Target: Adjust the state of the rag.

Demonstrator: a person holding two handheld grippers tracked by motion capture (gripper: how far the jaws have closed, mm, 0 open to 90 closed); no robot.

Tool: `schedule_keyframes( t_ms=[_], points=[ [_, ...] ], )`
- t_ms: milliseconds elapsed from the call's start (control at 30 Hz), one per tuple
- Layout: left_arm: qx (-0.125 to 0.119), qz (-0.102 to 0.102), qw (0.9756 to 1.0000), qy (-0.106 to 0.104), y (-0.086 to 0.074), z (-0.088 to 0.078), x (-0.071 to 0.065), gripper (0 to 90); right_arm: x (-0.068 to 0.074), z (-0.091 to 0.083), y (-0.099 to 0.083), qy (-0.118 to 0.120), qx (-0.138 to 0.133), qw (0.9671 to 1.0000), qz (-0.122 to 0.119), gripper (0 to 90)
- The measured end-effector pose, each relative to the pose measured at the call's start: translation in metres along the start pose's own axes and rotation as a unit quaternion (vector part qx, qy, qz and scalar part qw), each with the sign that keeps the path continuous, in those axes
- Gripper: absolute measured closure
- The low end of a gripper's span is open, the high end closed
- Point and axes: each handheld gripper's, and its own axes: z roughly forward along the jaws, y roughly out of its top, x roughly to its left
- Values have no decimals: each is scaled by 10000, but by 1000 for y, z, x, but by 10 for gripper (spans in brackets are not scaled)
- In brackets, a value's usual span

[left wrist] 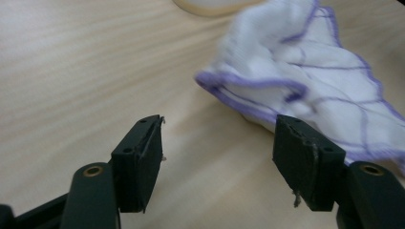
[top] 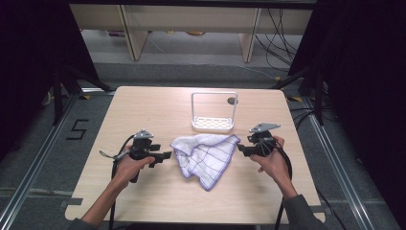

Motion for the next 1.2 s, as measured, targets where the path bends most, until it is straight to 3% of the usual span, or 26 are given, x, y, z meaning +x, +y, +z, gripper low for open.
schedule_keyframes(
  t_ms=[33,67,100,167,200,233,267,300,333,400,433,467,667,767,800,1000,1033,1067,1133,1167,1200],
  points=[
    [-85,-101,9998,-159,-6,-5,-9,339,8,-8,-4,205,56,9998,-5,409],
    [-85,-101,9998,-159,-6,-5,-9,337,8,-8,-4,205,56,9998,-5,409],
    [-80,-98,9998,-175,-9,-7,-14,337,19,-17,-10,426,-18,9991,-37,409],
    [-65,-7,9996,-277,-14,-9,-25,335,30,-23,-15,596,-93,9982,-15,410],
    [-42,-4,9994,-335,-17,-8,-34,336,43,-22,-21,686,-122,9976,-35,412],
    [-42,-4,9994,-335,-17,-8,-34,336,43,-22,-21,686,-122,9976,-35,412],
    [40,104,9992,-378,-19,-3,-42,336,53,-17,-24,820,1,9965,-138,415],
    [86,188,9992,-344,-20,-1,-44,336,57,-14,-26,876,-54,9960,-160,415],
    [70,176,9991,-371,-20,2,-47,336,62,-14,-27,913,73,9956,-187,415],
    [99,128,9984,-550,-21,5,-51,336,72,-8,-31,983,39,9947,-287,416],
    [108,109,9982,-586,-20,8,-53,335,76,-9,-32,1070,182,9933,-397,417],
    [104,107,9981,-604,-19,10,-55,333,83,-7,-34,1092,150,9928,-474,420],
    [94,6,9987,-496,-15,23,-57,349,101,-2,-39,1166,257,9909,-627,416],
    [102,6,9989,-467,-14,30,-56,410,109,5,-40,1202,352,9898,-680,406],
    [124,13,9989,-450,-14,32,-56,436,111,7,-40,1173,275,9903,-687,403],
    [68,396,9987,-324,-16,33,-60,719,129,26,-34,1179,372,9881,-919,414],
    [117,564,9979,-304,-15,31,-59,751,130,28,-33,1153,422,9878,-953,425],
    [117,564,9979,-304,-15,31,-59,797,130,28,-33,1153,422,9878,-953,425],
    [75,610,9976,-324,-15,30,-59,825,131,42,-34,1053,477,9870,-1119,613],
    [120,678,9971,-316,-15,29,-57,834,131,42,-34,1034,549,9874,-1068,691],
    [20,610,9977,-311,-15,29,-58,845,130,44,-34,1041,572,9868,-1103,746]
  ],
)
